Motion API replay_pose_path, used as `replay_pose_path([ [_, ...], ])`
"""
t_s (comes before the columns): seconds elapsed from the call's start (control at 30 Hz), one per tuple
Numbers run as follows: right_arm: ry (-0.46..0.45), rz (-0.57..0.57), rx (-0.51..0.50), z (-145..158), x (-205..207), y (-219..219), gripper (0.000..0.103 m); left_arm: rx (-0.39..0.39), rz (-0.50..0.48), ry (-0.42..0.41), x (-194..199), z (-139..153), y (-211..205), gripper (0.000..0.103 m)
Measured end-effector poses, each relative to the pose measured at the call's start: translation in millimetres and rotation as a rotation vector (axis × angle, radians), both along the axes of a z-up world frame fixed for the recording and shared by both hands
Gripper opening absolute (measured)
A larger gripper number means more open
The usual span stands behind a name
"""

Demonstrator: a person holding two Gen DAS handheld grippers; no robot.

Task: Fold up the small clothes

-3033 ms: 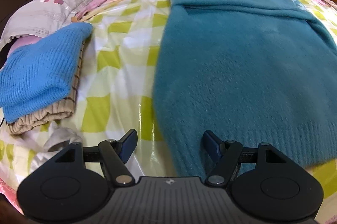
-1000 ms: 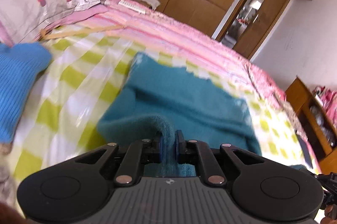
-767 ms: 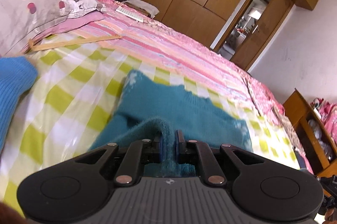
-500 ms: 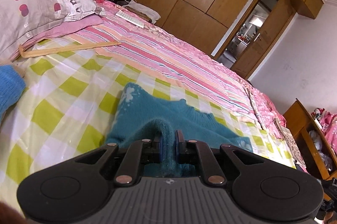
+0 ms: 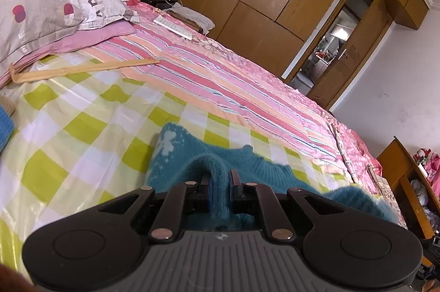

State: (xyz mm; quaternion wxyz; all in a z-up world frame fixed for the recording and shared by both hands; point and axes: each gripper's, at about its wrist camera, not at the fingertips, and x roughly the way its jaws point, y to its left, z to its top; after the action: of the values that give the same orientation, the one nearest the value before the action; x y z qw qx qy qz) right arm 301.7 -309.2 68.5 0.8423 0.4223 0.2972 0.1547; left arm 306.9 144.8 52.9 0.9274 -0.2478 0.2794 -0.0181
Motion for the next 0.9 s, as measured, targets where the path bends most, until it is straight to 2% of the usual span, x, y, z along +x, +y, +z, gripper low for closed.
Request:
replay_pose_path([
  [0.67,0.053,-0.075,-0.075,-20,51,-1,0.01,0.064,0.028,0.034,48,-18,2,0.016],
  [0.9,0.075,-0.101,-0.093,-28,66,-1,0.01,0.11,0.02,0.044,61,-21,-3,0.016],
])
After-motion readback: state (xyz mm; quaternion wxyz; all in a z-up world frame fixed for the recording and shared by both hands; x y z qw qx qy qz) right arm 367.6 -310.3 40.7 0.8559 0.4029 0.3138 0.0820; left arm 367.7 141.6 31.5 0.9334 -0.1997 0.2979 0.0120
